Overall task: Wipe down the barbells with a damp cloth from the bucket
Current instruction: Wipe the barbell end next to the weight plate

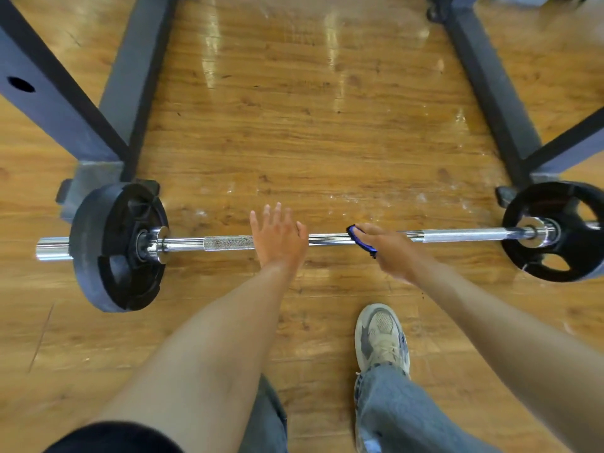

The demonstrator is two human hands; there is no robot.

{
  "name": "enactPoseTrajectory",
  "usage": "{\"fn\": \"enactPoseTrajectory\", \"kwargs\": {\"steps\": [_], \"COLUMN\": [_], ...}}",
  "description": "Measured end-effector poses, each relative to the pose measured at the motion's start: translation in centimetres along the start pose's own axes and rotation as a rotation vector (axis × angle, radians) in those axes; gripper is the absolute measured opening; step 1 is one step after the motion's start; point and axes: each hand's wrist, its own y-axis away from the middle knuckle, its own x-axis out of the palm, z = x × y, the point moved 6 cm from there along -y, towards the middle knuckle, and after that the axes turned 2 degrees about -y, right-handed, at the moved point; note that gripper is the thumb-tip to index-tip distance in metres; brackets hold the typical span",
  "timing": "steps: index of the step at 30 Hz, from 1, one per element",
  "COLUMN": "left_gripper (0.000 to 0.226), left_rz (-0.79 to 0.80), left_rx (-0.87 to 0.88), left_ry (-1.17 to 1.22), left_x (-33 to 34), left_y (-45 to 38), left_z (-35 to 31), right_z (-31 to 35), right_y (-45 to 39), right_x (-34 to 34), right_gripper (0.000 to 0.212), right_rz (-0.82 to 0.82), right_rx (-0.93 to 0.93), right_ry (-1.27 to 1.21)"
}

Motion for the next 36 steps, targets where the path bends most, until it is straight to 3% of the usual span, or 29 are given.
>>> {"fn": "enactPoseTrajectory", "kwargs": {"steps": [2, 6, 11, 17, 23, 28, 33, 36], "left_gripper": [0.057, 0.058, 0.059, 0.055, 0.062, 0.064, 0.061, 0.065], "left_rz": [0.001, -0.019, -0.12, -0.305, -0.277, -0.294, -0.344, -0.248], "left_rx": [0.014, 0.041, 0.023, 0.029, 0.045, 0.068, 0.233, 0.162], "left_ry": [-0.014, -0.046, -0.022, 0.044, 0.041, 0.049, 0.107, 0.143], "left_x": [-0.1, 0.5, 1.2, 2.4, 3.0, 3.2, 0.9, 2.5], "left_y": [0.8, 3.8, 7.6, 11.5, 15.9, 20.2, 21.4, 22.3], "left_z": [0.0, 0.2, 0.5, 0.6, 0.9, 1.1, -4.8, -6.3], "right_z": [-1.1, -3.0, 1.9, -5.7, -1.2, -5.0, 2.2, -0.4], "right_y": [1.5, 4.0, 6.2, 10.9, 13.0, 17.7, 18.3, 20.2], "right_x": [-0.7, -0.1, 2.9, 4.8, 9.0, 10.0, 13.3, 13.5], "right_gripper": [0.046, 0.065, 0.04, 0.06, 0.072, 0.065, 0.072, 0.073], "right_rz": [-0.096, -0.063, -0.11, -0.385, -0.351, -0.543, -0.374, -0.492], "right_rx": [0.07, 0.228, -0.115, 0.245, -0.021, 0.297, -0.194, -0.121], "right_ry": [0.003, 0.147, 0.145, 0.085, -0.044, -0.108, -0.064, 0.011]}}
